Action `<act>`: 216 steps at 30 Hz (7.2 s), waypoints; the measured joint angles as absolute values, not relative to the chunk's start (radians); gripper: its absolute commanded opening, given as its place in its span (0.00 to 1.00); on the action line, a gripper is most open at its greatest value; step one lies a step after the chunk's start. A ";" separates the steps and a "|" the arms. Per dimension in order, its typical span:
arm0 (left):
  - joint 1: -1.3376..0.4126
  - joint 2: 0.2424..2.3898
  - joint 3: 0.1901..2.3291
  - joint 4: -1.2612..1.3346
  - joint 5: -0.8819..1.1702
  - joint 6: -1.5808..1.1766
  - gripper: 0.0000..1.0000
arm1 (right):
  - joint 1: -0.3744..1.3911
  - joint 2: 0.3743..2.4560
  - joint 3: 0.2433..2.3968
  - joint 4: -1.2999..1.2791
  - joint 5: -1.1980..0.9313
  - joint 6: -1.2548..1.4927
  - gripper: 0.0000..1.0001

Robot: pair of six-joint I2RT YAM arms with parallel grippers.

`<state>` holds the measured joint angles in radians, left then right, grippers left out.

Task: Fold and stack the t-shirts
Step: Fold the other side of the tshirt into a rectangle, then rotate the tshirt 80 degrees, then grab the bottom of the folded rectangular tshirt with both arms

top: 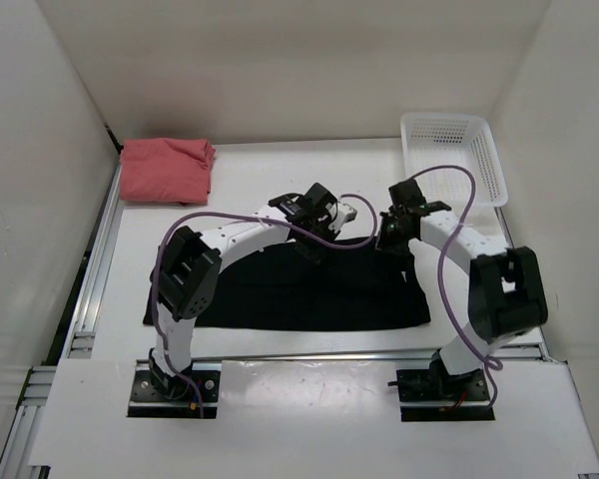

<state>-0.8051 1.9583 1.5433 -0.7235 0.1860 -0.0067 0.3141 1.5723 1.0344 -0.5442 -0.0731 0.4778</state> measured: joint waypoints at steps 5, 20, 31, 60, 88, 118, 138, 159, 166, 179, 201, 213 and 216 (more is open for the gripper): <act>-0.792 2.027 1.575 -0.723 0.134 -0.007 0.10 | 0.289 1.699 1.117 -0.531 -0.065 0.456 0.00; -0.801 2.140 1.724 -0.680 -0.028 -0.003 0.34 | 0.232 1.713 1.116 -0.524 -0.006 0.466 0.38; -0.789 2.024 1.597 -0.690 -0.151 0.000 1.00 | 0.229 1.519 1.116 -0.647 0.048 0.455 0.72; 0.207 1.879 1.239 -0.577 -0.198 -0.002 0.81 | 0.146 1.237 0.585 -0.751 0.101 0.916 0.47; 0.316 1.489 0.769 -0.532 -0.185 0.002 0.51 | 0.377 2.286 1.998 -0.756 0.208 0.590 0.00; 0.422 1.149 0.878 -0.770 -0.057 0.001 0.92 | 0.899 1.499 1.399 -0.628 0.491 0.947 0.92; 0.535 0.903 0.917 -0.899 0.006 0.000 0.98 | 1.401 2.142 1.620 -0.554 0.421 1.853 0.63; 0.535 0.927 0.925 -0.912 0.025 0.000 0.98 | 1.379 2.197 1.578 -0.390 0.197 1.983 0.07; 0.535 0.919 0.925 -0.916 0.048 0.000 0.98 | 1.361 2.101 1.434 -0.367 0.226 1.979 0.00; 0.366 0.789 0.925 -0.992 0.238 0.000 0.99 | 1.364 1.425 0.662 -0.418 0.251 1.828 0.00; -0.742 0.463 0.420 -0.666 0.072 0.001 0.99 | 1.362 1.182 0.680 -0.612 0.239 1.403 0.68; -0.793 0.598 0.369 -0.722 0.487 -0.002 0.96 | 1.303 0.917 0.449 -0.634 0.235 1.404 0.68; -0.844 0.722 0.437 -0.741 0.488 -0.002 1.00 | 1.303 0.860 0.422 -0.635 0.242 1.438 0.68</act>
